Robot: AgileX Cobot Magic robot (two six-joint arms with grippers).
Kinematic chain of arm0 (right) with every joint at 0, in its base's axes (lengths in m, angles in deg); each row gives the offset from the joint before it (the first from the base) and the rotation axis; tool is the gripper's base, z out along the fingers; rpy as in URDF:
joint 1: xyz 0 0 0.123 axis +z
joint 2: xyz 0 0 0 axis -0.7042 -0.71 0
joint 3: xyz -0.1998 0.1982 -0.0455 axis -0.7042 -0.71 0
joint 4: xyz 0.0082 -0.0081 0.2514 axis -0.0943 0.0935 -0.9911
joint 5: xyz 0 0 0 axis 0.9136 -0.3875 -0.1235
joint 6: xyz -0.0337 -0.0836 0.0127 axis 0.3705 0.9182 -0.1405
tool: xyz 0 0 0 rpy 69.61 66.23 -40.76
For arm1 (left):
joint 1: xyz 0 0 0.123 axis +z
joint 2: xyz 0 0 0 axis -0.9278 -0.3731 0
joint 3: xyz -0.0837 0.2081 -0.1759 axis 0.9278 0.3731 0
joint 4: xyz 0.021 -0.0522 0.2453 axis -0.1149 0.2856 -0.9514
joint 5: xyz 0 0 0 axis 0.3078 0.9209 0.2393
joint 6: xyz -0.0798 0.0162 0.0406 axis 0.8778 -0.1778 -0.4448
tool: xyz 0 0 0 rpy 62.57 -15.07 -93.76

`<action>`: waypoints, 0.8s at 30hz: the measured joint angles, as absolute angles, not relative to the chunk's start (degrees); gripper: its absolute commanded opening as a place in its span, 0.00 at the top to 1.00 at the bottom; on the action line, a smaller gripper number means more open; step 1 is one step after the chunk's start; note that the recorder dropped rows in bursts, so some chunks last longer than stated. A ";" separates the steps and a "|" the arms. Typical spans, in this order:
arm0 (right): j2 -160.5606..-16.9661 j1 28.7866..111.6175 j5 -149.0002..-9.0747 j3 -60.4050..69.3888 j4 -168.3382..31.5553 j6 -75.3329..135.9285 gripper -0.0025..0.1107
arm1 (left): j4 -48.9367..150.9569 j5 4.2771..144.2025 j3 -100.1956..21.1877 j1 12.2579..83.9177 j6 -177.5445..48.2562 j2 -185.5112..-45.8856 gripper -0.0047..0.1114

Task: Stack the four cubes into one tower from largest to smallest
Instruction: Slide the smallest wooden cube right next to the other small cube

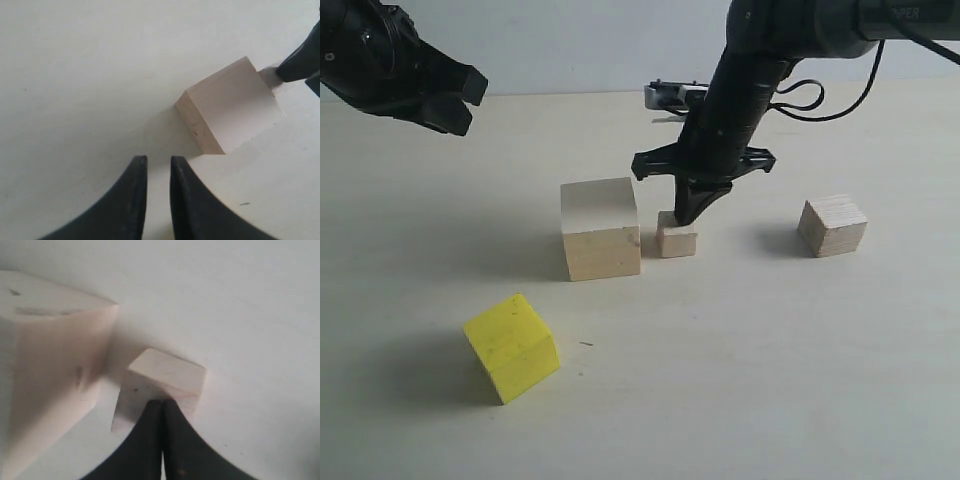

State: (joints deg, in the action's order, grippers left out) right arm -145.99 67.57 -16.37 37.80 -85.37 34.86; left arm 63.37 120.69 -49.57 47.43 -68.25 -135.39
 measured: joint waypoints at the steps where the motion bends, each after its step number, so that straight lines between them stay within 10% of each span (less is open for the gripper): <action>1: -145.75 67.61 -16.04 37.90 -82.97 33.00 0.98 | 63.37 120.69 -49.57 47.43 -68.25 -135.39 0.80; 12: -145.04 67.47 -15.32 37.57 -67.41 23.45 0.98 | 63.37 120.69 -49.57 47.43 -68.25 -135.39 0.80; 24: -142.82 67.48 -17.35 37.57 -95.34 39.54 0.98 | 63.37 120.58 -49.57 47.43 -68.25 -135.39 0.80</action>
State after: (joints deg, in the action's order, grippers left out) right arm -142.82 67.48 -17.35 37.57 -95.34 39.54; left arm 63.37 120.58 -49.57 47.43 -68.25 -135.39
